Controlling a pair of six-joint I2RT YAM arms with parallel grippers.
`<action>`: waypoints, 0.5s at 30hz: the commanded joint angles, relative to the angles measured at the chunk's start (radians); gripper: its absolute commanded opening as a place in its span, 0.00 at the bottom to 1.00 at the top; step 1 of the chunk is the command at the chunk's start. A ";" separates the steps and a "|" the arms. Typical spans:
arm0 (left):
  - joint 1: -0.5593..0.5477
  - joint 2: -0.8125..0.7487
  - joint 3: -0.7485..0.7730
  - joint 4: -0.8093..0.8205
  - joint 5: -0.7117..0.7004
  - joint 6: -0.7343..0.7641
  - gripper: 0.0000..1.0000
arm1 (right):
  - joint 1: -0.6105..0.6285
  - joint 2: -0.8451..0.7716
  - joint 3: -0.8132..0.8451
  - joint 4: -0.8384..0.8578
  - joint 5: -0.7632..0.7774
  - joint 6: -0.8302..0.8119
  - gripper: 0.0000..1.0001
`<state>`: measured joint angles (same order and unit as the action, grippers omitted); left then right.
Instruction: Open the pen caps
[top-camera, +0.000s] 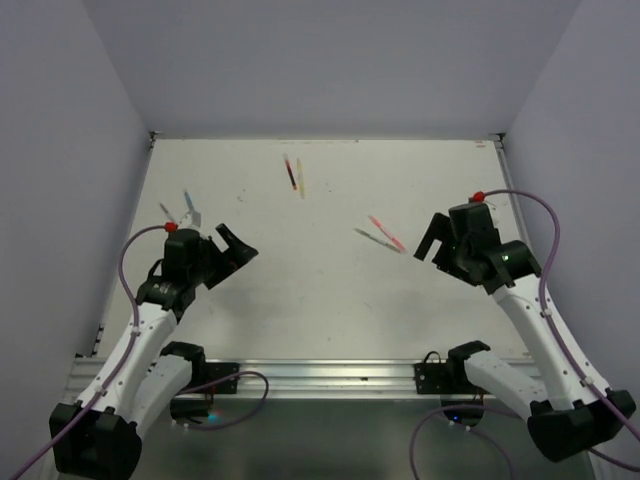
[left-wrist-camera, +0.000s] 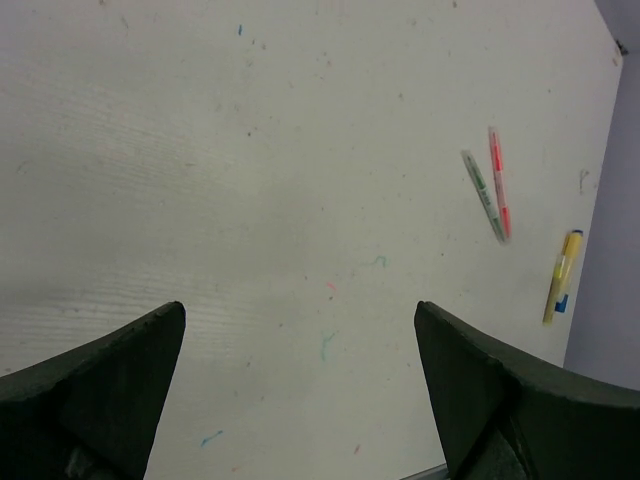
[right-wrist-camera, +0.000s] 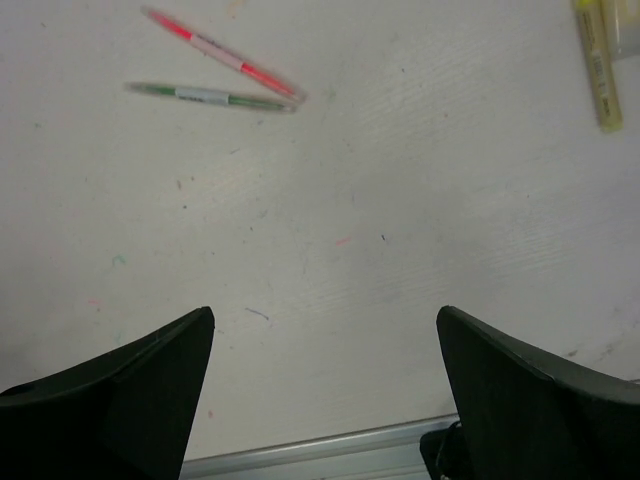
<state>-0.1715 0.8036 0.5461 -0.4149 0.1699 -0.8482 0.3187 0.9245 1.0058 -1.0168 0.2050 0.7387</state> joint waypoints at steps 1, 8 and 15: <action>0.006 -0.058 0.043 0.010 -0.023 0.057 1.00 | -0.027 0.095 0.103 0.089 0.085 -0.103 0.99; 0.006 -0.093 0.121 0.042 0.011 0.136 1.00 | -0.118 0.400 0.165 0.240 -0.091 -0.327 0.99; 0.006 -0.141 0.074 0.097 0.092 0.144 1.00 | -0.051 0.634 0.224 0.331 -0.200 -0.450 0.90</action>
<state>-0.1711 0.6861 0.6327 -0.3862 0.1925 -0.7368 0.2237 1.5146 1.1702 -0.7658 0.0563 0.3737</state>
